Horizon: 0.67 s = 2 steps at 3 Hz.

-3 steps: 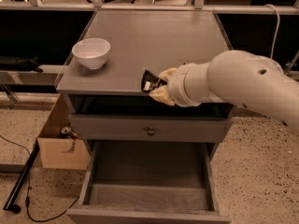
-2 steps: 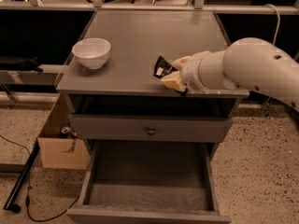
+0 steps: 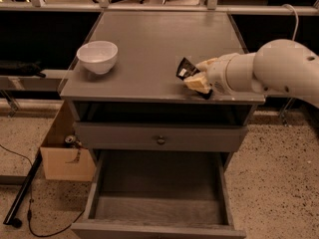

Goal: Pick rxbar chocolate from middle drawer and place on counter

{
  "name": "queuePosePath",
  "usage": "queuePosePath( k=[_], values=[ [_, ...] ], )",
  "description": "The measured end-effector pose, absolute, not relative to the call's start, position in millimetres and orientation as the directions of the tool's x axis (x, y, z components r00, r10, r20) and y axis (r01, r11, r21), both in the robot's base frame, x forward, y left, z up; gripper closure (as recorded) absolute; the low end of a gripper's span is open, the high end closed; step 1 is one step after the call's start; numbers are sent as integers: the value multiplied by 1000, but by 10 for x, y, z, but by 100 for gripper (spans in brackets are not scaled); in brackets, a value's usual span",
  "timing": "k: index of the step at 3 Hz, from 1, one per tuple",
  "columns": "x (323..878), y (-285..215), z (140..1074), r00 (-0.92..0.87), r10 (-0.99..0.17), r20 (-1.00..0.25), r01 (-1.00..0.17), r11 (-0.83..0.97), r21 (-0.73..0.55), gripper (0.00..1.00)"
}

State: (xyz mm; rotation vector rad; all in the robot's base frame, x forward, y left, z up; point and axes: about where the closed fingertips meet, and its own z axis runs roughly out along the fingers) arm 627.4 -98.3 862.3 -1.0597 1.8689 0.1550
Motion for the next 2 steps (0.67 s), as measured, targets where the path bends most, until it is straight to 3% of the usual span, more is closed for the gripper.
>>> queuePosePath(
  k=[2],
  values=[
    [6451, -493, 8912, -127, -697, -706, -747, 535, -395, 100]
  ],
)
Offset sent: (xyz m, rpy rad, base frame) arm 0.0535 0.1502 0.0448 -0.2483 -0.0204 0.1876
